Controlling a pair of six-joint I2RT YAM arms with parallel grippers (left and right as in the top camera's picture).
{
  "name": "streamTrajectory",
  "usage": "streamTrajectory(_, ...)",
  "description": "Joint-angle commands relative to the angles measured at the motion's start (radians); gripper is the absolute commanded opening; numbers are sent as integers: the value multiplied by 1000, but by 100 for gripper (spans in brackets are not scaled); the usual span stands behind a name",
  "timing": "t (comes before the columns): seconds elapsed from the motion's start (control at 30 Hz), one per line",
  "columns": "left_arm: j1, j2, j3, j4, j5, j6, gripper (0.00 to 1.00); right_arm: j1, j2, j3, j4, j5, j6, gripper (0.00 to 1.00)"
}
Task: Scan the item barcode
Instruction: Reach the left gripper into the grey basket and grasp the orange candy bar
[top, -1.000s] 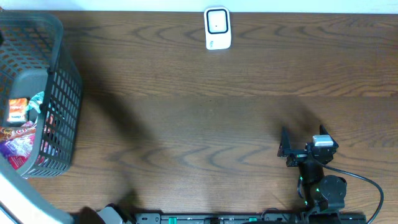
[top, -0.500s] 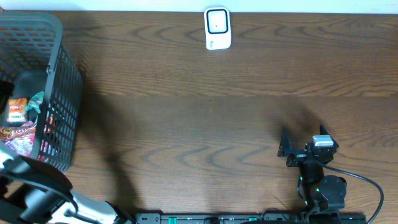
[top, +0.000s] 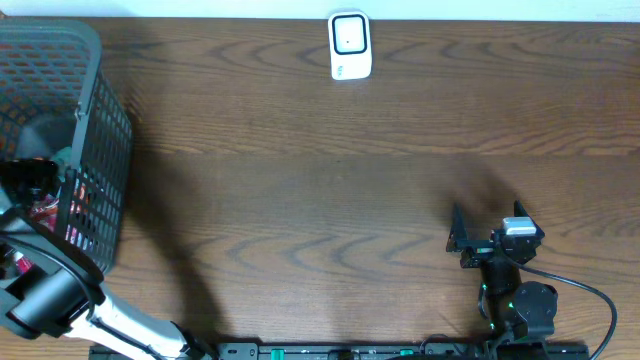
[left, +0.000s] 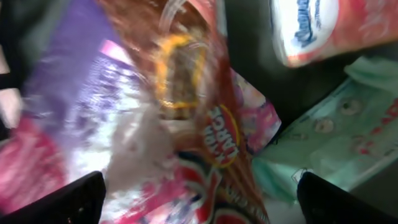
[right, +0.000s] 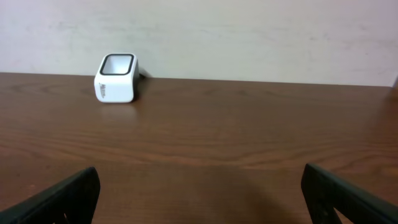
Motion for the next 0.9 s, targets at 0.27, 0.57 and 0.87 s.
streamTrajectory(0.27,-24,4,-47,46,-19,-3,8,7,-3,-2,-4,-1,3,99)
streamTrajectory(0.57,-23,-220,69,31,190,-5,8,7,-3,-2,-4,-1,3,99)
streamTrajectory(0.87,-44,-646,71,239,329,-4,7,7,-3,-2,-4,-1,3,99)
